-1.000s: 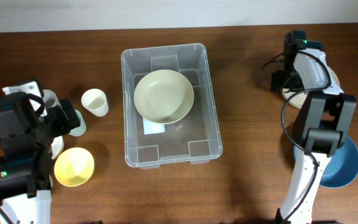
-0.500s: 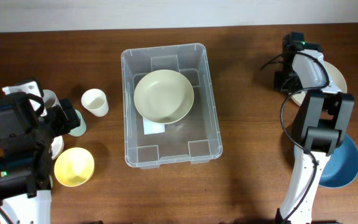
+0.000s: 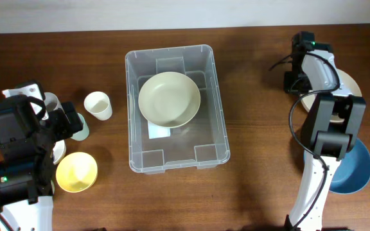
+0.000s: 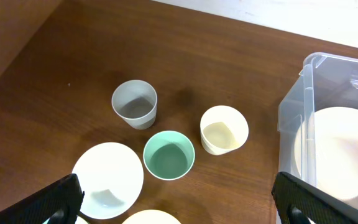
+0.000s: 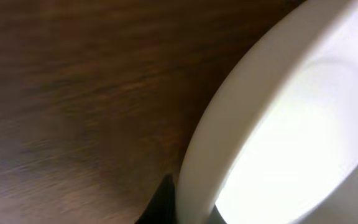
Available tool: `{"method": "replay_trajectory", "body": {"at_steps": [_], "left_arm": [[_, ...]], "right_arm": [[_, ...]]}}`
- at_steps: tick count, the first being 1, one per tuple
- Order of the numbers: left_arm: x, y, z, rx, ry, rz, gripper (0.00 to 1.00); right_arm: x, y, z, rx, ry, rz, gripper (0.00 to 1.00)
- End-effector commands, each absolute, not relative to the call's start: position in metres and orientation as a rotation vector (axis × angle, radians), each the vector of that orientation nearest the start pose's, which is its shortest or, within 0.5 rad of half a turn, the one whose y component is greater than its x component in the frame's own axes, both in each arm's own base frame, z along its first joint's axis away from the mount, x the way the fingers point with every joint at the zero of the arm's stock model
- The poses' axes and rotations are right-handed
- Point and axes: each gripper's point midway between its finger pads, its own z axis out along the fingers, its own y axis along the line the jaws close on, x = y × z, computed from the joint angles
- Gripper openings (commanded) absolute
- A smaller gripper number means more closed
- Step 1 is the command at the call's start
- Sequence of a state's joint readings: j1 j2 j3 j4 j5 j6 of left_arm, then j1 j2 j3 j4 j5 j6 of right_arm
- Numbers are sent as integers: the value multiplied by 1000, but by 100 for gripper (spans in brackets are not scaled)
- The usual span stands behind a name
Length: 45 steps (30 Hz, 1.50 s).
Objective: Pack container
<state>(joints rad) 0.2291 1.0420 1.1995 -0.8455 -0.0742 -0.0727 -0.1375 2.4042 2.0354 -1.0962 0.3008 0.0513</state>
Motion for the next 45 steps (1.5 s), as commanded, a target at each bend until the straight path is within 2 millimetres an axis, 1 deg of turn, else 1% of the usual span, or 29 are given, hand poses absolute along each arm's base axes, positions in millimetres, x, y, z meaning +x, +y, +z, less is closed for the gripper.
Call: {"method": "replay_trajectory", "body": {"at_steps": [1,3,4,6,7,8,9,11,12,13,15,16,17,18,20,22,24,25,26,28,32,35,37,38,39,42,44,45], "left_arm": [[299,82,291,-389,2209,147,99],[299,82,290,-389,2212,147,99],[299,82,290,-389,2212,147,99],[298,82,290,-390,2214,147,99],[298,82,289,-390,2216,147,99],[298,81,289,-390,2219,146,99],[298,81,288,-391,2221,147,100],[296,81,287,-392,2229,146,99],[296,81,286,-392,2233,146,99],[295,81,285,-393,2238,146,99],[294,81,284,-393,2242,146,99],[294,81,284,-393,2242,146,100],[294,81,284,-393,2242,146,99],[294,81,284,-393,2242,146,99],[294,81,284,-393,2242,145,99],[294,81,284,-393,2242,146,100],[294,81,284,-393,2242,146,99],[294,81,284,-393,2242,146,99],[294,81,284,-393,2242,146,99],[294,81,284,-393,2242,146,100],[294,81,284,-393,2242,146,100],[294,81,284,-393,2242,146,100],[294,81,284,-393,2242,146,99],[294,81,284,-393,2242,146,99],[294,81,284,-393,2241,146,99],[294,81,284,-393,2241,146,99],[294,81,284,-393,2242,146,99],[294,81,284,-393,2242,146,99]], "right_arm": [[510,-88,142,213,2741,-394,4],[513,-51,190,5,2657,-275,4],[512,-35,207,-72,2621,-227,4],[505,5,242,-254,2538,-124,4],[499,27,256,-359,2499,-74,4],[493,44,266,-434,2469,-46,4],[484,65,276,-539,2433,-18,4],[468,102,289,-701,2374,-1,4],[461,120,293,-772,2349,7,4],[451,145,293,-872,2319,19,4],[439,178,291,-986,2280,43,4],[431,199,287,-1057,2260,57,4],[426,213,284,-1104,2245,67,4],[418,232,278,-1172,2223,79,4],[407,259,267,-1282,2189,92,4],[395,285,252,-1389,2163,105,4],[388,304,236,-1449,2160,114,4],[386,313,226,-1476,2162,119,4],[383,326,207,-1521,2173,125,4],[382,337,183,-1564,2196,128,4],[381,347,140,-1626,2249,125,4],[383,348,116,-1649,2290,120,4],[384,346,108,-1653,2306,117,4],[385,345,107,-1650,2311,117,7],[386,344,106,-1645,2316,117,13],[389,341,110,-1631,2314,106,38],[395,335,125,-1574,2320,66,38],[400,328,145,-1505,2320,13,38]]}}
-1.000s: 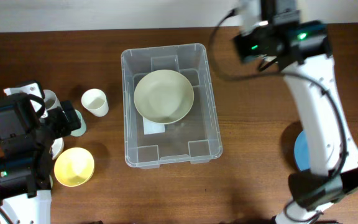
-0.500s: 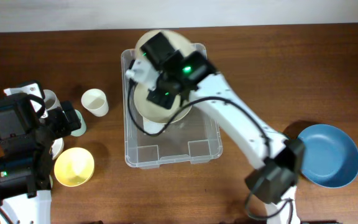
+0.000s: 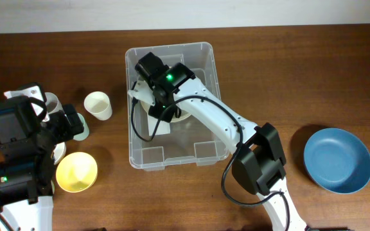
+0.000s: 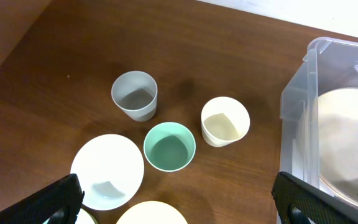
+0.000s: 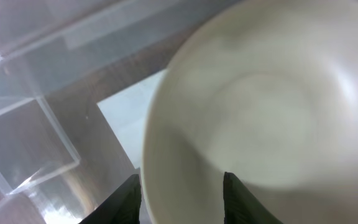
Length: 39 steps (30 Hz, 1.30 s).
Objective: Pack container
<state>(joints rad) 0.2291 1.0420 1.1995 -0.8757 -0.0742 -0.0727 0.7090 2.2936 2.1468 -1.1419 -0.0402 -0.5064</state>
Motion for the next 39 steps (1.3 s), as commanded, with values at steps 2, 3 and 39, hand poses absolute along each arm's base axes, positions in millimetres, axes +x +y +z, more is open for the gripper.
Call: {"method": "replay_trajectory", "body": {"at_steps": [2,3,39], "left_arm": [[294,81,284,-393,2241,146,99],[294,81,284,-393,2241,146,100],[295,78,284,-383,2242,124,99]], "right_arm": [[414,311,189,-1321,2308,-113,38],[420,302,207,-1223,2306,-156,38],[320,-124,107,1277,2813,-254,63]]}}
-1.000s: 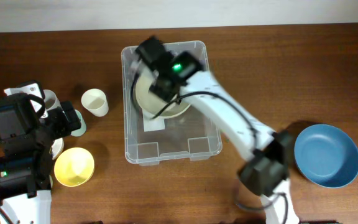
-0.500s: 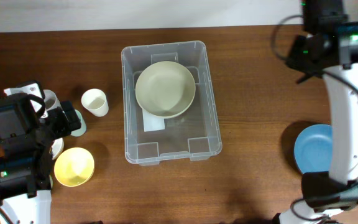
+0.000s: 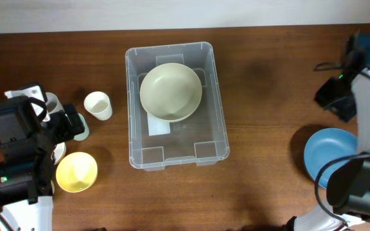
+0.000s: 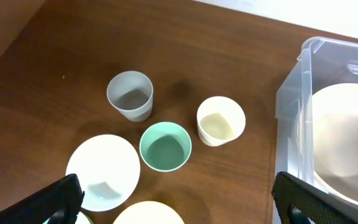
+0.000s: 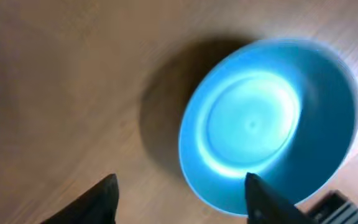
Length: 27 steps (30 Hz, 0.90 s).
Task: Pack container
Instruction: 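Reach the right gripper to the blue plate and grasp its rim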
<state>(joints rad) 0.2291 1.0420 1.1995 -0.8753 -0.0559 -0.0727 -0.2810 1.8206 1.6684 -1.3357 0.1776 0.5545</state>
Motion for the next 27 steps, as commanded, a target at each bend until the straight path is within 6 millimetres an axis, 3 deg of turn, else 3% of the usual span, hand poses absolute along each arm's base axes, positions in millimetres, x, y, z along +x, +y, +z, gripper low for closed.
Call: {"method": "replay_trajectory", "body": {"at_steps": [1,6,10,16,24,27], "left_arm": [[295,78,284,-383,2242,124,99],[295,78,284,-384,2242,124,99],[295,78,284,-383,2242,124,99],[295,78,284,-383,2242,124,99],[295,78,284,-383,2242,124,100],[295,78,284,-384,2242,124,99]], "right_arm": [[318,-123,96,1280,2818,-256,63],[303,-130,49,1322,2805,-266,63],[298,-138,26,1352,2760,-264,63],[299,-142,15,1352,2726,-261,60],[300,-141,13,1350,2723,-260,37],[297,-140,8,1353,2733,-263,36]]}}
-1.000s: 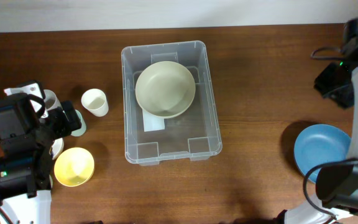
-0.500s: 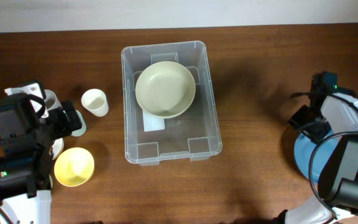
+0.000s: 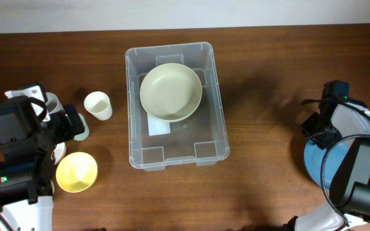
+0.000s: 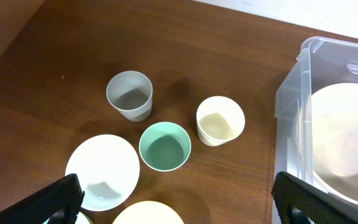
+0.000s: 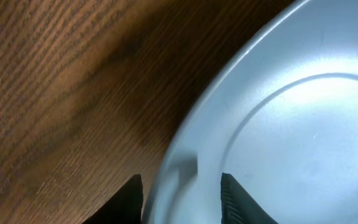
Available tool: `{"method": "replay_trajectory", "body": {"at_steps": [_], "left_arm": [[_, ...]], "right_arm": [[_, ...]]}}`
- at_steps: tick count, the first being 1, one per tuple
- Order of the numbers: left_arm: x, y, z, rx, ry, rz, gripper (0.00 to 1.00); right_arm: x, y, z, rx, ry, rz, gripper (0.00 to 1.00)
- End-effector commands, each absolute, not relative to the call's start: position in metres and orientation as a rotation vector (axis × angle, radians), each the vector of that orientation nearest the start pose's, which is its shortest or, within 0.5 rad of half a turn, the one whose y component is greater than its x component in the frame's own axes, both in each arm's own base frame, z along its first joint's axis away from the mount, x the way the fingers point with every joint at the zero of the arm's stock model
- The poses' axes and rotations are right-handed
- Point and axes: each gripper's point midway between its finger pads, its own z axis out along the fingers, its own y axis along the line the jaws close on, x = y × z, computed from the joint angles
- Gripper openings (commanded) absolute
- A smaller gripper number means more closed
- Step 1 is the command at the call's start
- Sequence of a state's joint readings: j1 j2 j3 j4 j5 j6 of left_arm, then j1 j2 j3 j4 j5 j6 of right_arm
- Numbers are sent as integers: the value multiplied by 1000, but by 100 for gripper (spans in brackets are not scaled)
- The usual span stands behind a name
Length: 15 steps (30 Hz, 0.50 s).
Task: Pack container
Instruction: 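Reach the right gripper to the blue plate and grasp its rim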
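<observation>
The clear plastic container (image 3: 212, 96) stands mid-table with a cream bowl (image 3: 171, 92) inside. At the right, the blue bowl (image 5: 278, 124) lies on the table, mostly covered by my right arm in the overhead view (image 3: 311, 158). My right gripper (image 5: 180, 200) straddles its left rim, one finger outside and one inside, shut on the rim. My left gripper (image 4: 179, 210) hangs open and empty above the dishes at the left, holding nothing.
Left of the container stand a grey cup (image 4: 129, 95), a green cup (image 4: 165, 145) and a cream cup (image 4: 220, 121). Close by are a white bowl (image 4: 102, 172) and a yellow bowl (image 3: 76, 171). The container's wall (image 4: 289, 118) rises at the right.
My right gripper was open and high above the blue bowl. Now it is down at the bowl's left rim with its fingers closed in on it. The left arm has not moved.
My right gripper was at a white bowl at the back right, with one cream bowl in the container. Then it was inside the container with that bowl. Afterwards it was open over the blue bowl, the white bowl left in the container. Now it grips the blue bowl's rim.
</observation>
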<state>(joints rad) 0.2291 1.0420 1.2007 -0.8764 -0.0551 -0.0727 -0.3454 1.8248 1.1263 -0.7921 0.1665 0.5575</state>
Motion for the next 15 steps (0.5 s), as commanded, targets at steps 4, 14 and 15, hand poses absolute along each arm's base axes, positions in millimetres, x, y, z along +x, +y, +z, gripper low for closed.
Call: {"method": "replay_trajectory", "body": {"at_steps": [4,14,15], "left_arm": [[295,78,284,-384,2242,124,99],[295,78,284,-383,2242,124,99],[295,78,284,-383,2242,124,100]], "right_arm": [[293,-139,1,1358,2748,-267,35],[295,-139,-2,1358,2747,-266,4],[296,-140,-2,1355,2740,-263,4]]}}
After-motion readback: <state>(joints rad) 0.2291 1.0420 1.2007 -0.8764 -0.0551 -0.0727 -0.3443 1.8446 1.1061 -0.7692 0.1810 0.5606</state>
